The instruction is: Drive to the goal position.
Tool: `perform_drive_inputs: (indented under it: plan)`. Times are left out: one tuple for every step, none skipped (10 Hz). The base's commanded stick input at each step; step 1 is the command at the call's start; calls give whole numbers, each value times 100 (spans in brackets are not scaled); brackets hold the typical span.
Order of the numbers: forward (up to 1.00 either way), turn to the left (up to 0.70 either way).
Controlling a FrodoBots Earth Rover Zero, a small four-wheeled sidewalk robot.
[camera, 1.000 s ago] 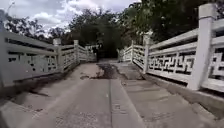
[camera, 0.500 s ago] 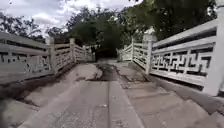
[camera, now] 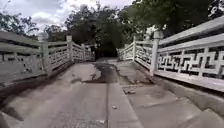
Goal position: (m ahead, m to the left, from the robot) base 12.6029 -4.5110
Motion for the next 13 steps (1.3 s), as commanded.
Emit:
perform_drive_inputs:
  plan:
    - [70, 14]
    - [70, 14]
    - [70, 14]
    - [70, 14]
    - [70, 14]
    - [70, 14]
    - [70, 13]
    - [70, 12]
    - [70, 12]
    - [70, 8]
    - [70, 2]
    - [70, 0]
    - [70, 0]
